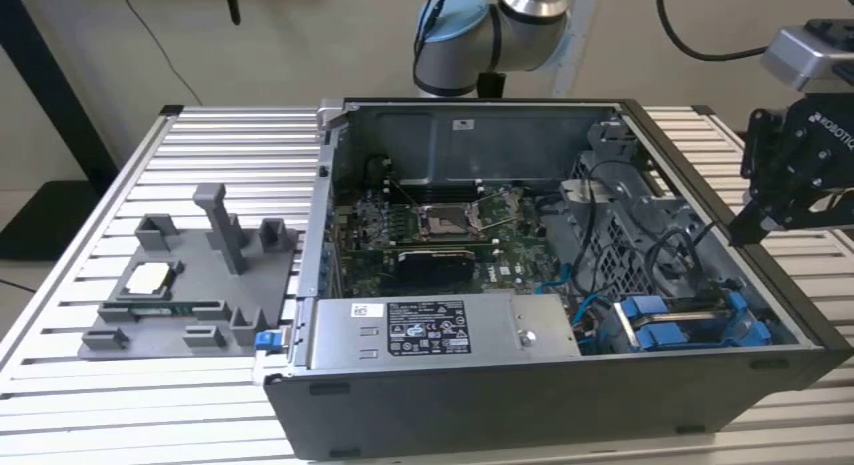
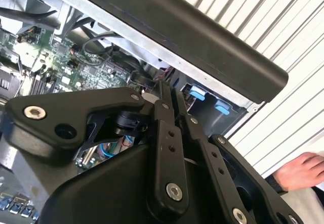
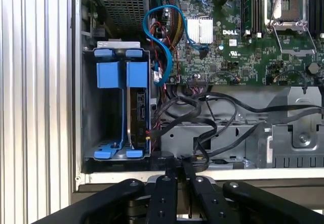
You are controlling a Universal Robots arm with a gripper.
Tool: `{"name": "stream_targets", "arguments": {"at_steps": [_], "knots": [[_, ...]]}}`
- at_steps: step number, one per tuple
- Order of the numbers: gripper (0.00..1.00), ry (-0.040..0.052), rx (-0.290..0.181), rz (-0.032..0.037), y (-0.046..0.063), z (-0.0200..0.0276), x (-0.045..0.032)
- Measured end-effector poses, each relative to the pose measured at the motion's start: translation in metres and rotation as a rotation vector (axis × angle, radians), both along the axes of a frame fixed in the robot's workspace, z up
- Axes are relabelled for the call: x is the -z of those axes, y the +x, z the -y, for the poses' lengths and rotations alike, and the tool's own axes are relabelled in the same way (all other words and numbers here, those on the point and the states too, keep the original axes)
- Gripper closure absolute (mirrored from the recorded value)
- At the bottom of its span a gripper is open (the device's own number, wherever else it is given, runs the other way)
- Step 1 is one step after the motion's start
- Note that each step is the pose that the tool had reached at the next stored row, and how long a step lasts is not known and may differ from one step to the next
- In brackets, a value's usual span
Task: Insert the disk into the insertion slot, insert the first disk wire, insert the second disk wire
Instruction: 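Insert the second disk wire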
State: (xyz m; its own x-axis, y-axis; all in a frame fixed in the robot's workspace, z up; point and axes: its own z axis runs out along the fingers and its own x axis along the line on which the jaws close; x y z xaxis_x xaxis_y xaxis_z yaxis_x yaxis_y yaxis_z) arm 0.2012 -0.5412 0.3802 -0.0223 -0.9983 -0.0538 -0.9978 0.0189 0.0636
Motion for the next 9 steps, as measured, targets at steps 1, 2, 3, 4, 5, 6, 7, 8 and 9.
{"name": "stream_targets", "arguments": {"at_steps": [1,2,3,4,5,6,7,8,9], "knots": [[0.84,-0.0003,0.000,0.0000,-0.001,0.0000,-0.0007],[0.84,-0.0003,0.000,0.0001,-0.003,0.0000,-0.0014],[0.84,-0.0001,0.000,0.0003,-0.005,0.0000,-0.0022],[0.84,-0.0003,0.000,0.0008,-0.007,0.0000,-0.0032],[0.84,-0.0001,0.000,0.0016,-0.009,0.0000,-0.0042],[0.84,0.0000,0.000,0.0026,-0.012,0.0000,-0.0050],[0.84,-0.0003,0.000,0.0043,-0.015,0.0000,-0.0056],[0.84,-0.0002,0.000,0.0063,-0.019,0.0000,-0.0061],[0.84,-0.0001,0.000,0.0086,-0.023,0.0000,-0.0064]]}}
